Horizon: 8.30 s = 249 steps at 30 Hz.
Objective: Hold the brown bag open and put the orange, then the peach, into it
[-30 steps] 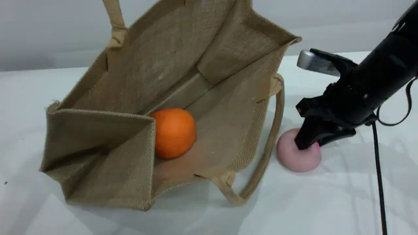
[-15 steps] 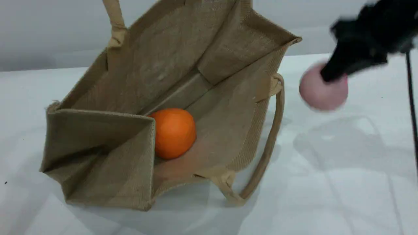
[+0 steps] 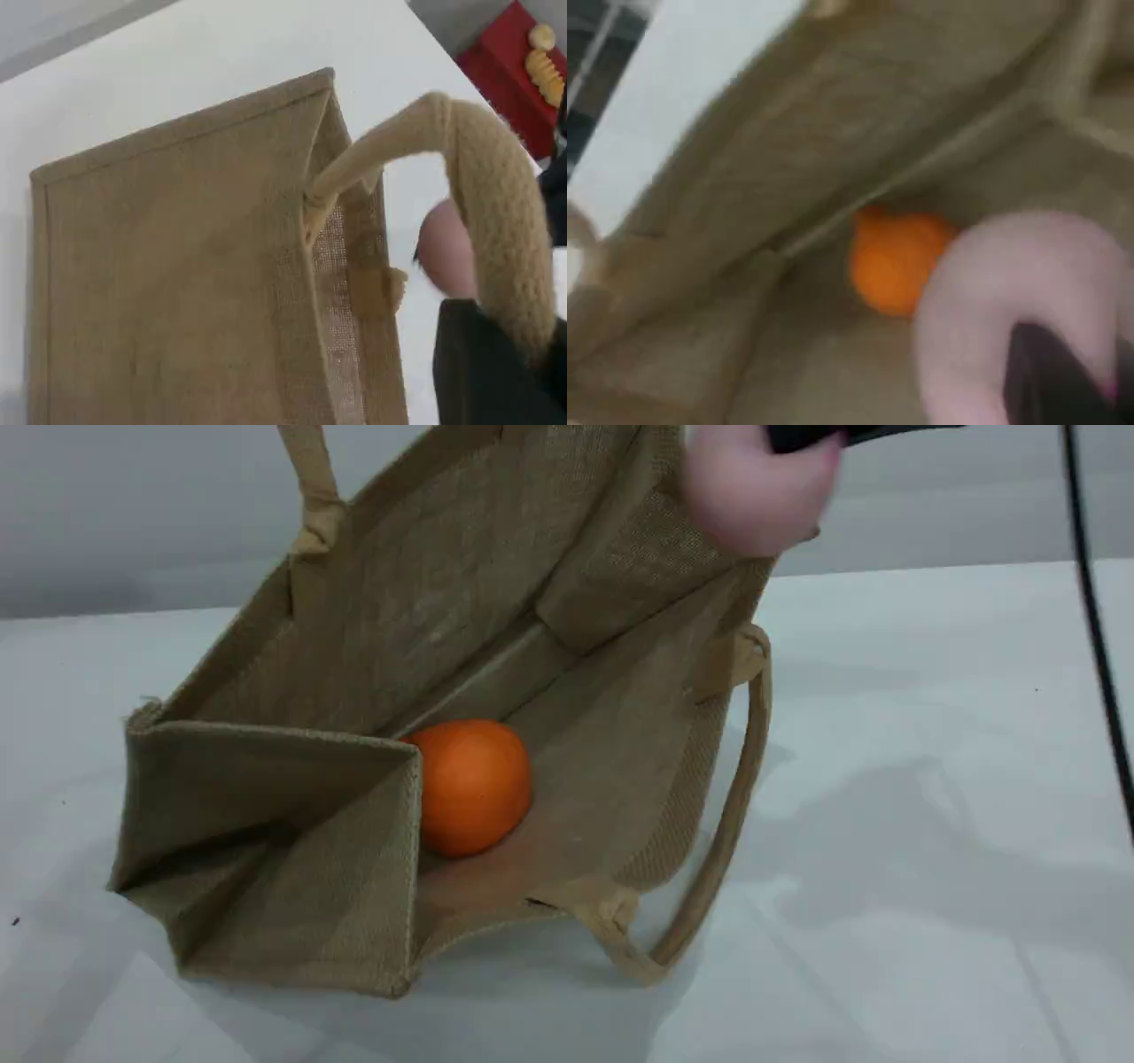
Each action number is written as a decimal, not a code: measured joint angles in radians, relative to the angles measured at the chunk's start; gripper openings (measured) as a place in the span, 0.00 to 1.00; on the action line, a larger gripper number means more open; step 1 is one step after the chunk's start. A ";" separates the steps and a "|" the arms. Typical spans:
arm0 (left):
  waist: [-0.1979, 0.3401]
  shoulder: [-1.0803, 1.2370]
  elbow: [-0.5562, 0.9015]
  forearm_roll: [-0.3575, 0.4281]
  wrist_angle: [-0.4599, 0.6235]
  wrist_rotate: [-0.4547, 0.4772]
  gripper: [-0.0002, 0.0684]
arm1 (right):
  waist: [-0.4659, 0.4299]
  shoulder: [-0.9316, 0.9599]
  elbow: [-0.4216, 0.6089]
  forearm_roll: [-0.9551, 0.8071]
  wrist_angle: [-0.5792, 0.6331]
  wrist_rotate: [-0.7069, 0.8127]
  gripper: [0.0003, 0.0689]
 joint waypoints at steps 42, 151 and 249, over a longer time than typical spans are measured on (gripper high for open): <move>0.000 0.000 0.000 0.001 0.000 0.000 0.12 | 0.376 0.350 -0.001 0.615 -0.243 -0.562 0.09; -0.230 -0.019 0.010 0.430 0.005 -0.167 0.73 | 0.093 -1.400 0.384 -1.167 0.419 0.927 0.76; 0.032 -1.733 1.292 0.787 -0.142 -0.598 0.71 | -0.133 -1.639 0.558 -1.130 0.294 0.954 0.76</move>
